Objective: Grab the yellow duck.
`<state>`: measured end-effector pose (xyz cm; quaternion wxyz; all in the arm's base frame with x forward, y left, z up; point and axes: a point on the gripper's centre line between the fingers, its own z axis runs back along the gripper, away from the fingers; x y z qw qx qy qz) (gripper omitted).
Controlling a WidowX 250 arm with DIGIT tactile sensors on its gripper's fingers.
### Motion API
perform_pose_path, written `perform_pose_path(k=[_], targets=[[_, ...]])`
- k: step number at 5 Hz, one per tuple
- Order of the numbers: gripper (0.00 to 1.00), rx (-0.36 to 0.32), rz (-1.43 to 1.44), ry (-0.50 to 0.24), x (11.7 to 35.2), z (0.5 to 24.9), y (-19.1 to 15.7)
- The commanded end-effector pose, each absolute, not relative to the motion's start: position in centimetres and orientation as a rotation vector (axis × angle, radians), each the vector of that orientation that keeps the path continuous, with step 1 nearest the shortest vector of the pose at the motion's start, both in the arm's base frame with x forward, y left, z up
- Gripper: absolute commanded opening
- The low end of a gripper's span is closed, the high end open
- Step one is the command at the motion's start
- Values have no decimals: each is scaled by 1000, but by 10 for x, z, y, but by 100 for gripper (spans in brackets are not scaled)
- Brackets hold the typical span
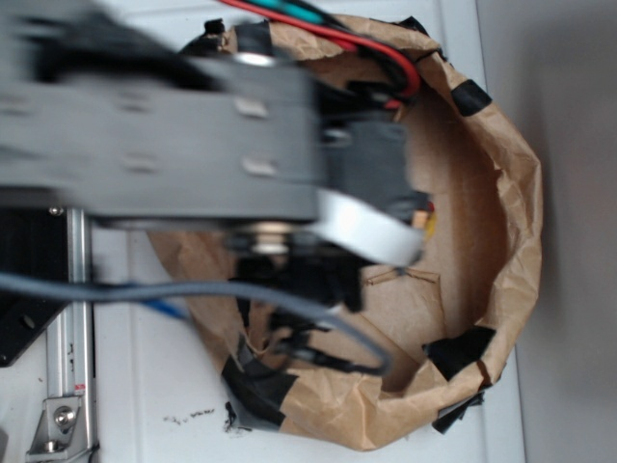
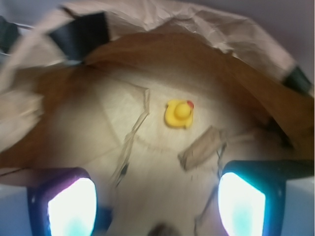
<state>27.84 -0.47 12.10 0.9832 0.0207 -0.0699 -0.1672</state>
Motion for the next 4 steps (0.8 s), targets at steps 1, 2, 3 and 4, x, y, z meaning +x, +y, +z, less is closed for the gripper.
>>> perform_pose_path(k=[1,2,3,4], targets=[[100,-19,-322,-125,314,86,-6],[100,-84,-324,-109,316,59,-16],[100,-66,-363,-144,326,44,-31],[96,-41,-385,-137,337,31,-45]])
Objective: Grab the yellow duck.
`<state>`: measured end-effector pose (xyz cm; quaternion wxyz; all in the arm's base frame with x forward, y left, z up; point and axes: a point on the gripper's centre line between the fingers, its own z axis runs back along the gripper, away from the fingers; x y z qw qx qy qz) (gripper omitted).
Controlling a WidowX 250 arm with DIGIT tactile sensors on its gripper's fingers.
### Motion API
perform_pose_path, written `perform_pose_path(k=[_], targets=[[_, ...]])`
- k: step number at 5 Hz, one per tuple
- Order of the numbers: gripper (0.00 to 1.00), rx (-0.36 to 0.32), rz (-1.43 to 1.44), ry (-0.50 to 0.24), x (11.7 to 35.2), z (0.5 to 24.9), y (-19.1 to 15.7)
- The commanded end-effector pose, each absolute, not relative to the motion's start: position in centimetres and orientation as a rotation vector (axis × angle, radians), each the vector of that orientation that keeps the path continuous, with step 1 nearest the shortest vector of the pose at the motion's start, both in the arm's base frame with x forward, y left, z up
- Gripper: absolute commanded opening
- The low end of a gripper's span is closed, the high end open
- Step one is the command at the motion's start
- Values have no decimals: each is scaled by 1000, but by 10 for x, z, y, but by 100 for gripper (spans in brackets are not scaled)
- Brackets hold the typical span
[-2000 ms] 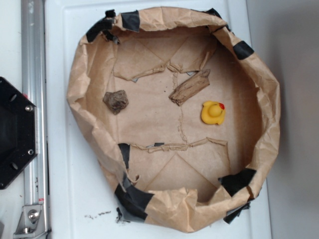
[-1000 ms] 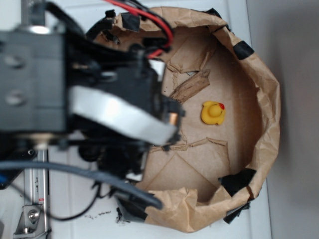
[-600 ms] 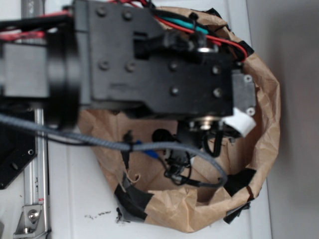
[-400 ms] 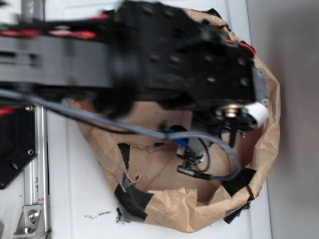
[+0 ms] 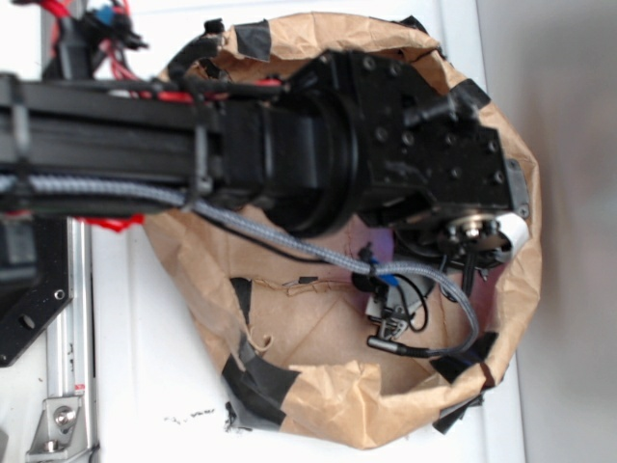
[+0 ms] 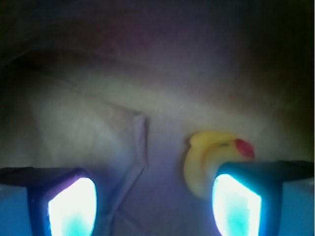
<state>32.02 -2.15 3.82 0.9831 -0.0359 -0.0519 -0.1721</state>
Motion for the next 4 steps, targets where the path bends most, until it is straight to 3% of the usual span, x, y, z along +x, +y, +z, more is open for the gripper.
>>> perform_pose_path(k=[1,3,4], targets=[[90,37,-294,-76,341,9,-27],[100,161,-112,0,313,22,8],[100,190,-56,17,290,36,16]])
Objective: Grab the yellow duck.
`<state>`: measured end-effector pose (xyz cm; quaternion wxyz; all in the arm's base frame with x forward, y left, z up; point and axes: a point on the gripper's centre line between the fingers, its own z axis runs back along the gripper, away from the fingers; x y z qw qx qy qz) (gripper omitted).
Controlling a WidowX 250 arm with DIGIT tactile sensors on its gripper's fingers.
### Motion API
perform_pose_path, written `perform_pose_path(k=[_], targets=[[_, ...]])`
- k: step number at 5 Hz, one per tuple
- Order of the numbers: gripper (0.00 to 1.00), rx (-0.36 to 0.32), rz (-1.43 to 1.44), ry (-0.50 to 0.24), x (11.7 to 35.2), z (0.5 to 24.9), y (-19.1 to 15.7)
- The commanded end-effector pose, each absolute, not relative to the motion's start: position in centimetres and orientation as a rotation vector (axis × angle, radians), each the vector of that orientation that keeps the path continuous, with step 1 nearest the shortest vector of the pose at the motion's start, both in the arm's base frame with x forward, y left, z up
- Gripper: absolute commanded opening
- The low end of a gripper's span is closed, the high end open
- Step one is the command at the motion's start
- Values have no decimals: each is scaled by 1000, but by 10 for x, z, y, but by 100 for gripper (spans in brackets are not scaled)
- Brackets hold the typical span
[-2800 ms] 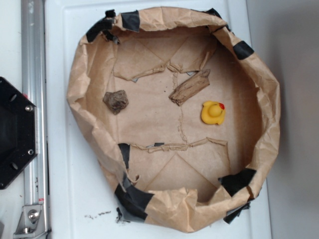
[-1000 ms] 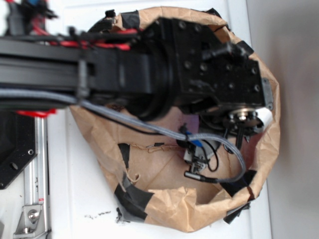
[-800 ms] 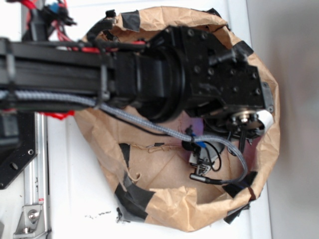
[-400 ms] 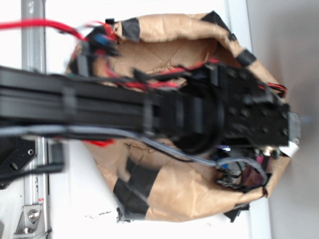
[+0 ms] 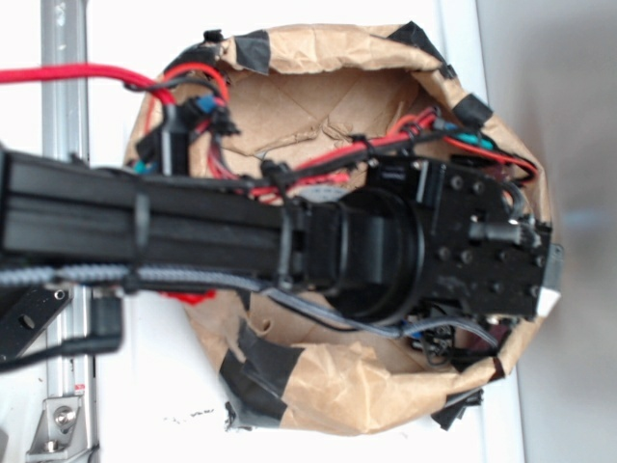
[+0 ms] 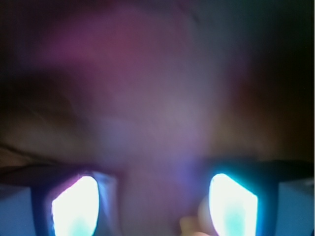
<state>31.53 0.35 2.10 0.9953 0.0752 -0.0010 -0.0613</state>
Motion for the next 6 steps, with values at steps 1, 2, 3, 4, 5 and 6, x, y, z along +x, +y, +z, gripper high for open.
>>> perform_pose_path(k=[1,2,3,4,5,6], targets=[[100,182,-8,19,274,40,29],[100,132,-8,10,269,48,30],[100,97,-1,41,260,51,24],[100,9,5,55,240,51,16],[100,33,-12,120,222,39,7],[100,120,20,199,215,14,18]])
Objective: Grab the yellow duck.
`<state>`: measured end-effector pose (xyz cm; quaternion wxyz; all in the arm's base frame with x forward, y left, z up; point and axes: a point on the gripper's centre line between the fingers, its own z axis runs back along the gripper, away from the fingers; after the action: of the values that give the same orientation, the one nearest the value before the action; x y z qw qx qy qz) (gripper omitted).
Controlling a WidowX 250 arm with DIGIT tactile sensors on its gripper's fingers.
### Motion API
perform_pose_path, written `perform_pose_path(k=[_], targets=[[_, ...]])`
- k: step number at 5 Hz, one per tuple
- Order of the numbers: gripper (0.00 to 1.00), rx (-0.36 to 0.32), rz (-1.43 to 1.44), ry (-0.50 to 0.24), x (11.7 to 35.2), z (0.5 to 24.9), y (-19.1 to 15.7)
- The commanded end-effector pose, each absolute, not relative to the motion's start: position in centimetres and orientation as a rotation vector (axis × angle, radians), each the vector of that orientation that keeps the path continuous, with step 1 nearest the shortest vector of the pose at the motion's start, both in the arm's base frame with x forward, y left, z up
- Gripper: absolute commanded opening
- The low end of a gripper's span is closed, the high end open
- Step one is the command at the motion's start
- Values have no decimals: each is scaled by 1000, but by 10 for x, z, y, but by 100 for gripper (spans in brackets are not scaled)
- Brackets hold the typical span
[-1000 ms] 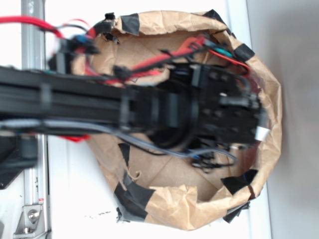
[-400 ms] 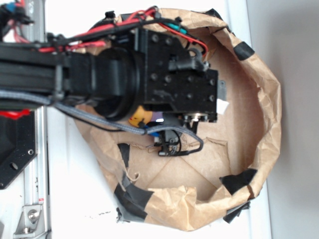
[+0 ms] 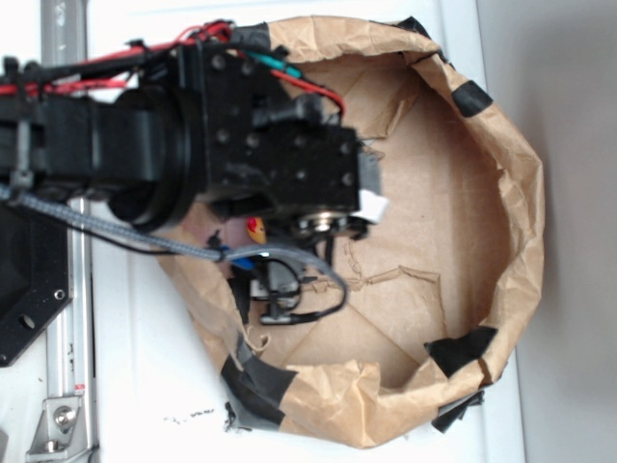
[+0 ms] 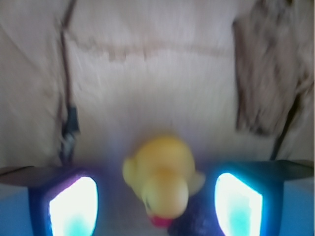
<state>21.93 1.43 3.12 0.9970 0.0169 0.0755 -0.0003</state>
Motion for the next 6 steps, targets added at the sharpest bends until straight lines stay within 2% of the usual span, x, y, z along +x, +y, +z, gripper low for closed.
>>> perform_pose_path(k=[1,2,3,5,6], targets=[[0,155,7,177,224,8,10],[0,150,-11,172,224,10,7],[0,102,-18,131,236,34,4],[0,15,-49,-87,274,134,-9],[0,-6,-65,-119,277,150,-15]])
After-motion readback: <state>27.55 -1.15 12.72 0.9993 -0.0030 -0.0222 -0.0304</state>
